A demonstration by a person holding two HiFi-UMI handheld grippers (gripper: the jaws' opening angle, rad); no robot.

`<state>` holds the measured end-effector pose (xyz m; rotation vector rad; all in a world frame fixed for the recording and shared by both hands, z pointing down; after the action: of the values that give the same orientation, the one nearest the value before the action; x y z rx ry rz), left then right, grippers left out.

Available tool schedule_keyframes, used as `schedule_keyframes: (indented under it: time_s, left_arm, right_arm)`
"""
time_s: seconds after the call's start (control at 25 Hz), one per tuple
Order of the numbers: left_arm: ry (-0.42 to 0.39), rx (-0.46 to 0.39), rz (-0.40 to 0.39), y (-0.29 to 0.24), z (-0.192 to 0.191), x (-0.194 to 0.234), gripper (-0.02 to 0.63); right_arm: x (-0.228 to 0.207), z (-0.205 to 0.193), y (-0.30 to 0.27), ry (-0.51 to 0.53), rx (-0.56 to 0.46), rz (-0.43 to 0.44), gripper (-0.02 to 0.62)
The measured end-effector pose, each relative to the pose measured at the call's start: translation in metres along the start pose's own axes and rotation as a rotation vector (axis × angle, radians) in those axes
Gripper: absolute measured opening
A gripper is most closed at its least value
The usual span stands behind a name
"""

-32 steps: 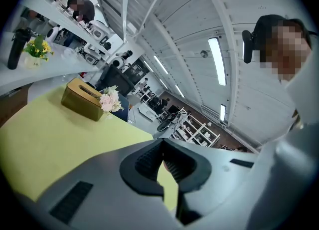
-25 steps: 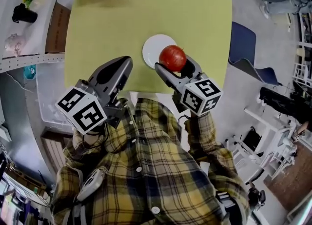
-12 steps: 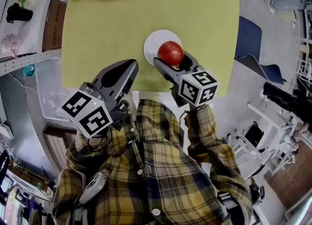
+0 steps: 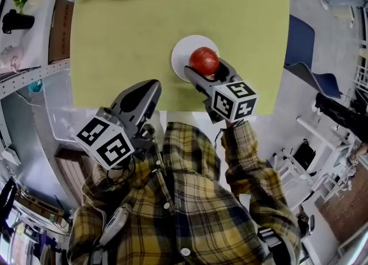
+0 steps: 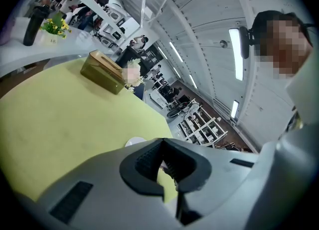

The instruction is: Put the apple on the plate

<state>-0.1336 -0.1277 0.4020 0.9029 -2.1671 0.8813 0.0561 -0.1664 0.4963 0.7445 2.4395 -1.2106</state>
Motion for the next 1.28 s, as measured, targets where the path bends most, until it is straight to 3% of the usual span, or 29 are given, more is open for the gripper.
schedule_keyframes:
  time_s: [0.4, 0.64, 1.28]
  left_arm:
    - [0.025, 0.017, 0.003, -0.005, -0.006, 0.011, 0.008]
    - [0.026, 0.015, 0.014, -0.007, 0.0, 0.016, 0.008]
    - [0.026, 0.022, 0.012, -0.009, -0.002, 0.016, 0.008]
  right_arm:
    - [-0.005, -0.005, -0.017, 0.047, -0.007, -0.075, 0.357]
    - [-0.005, -0.003, -0.023, 0.134, 0.001, -0.123, 0.359]
    - [-0.005, -0.015, -0.031, 0.222, 0.059, -0.163, 0.359]
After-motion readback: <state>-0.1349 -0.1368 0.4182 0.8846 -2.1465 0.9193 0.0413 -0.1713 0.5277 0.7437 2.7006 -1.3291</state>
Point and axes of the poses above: the fingertips, and each gripper's own axes: y backward along the fingers, x to its left, z out of its top, the point moved 6 cm from there along y, backward along the fingers, and after that the axes turned 4 degrees about -y, right-handed, at the moved point
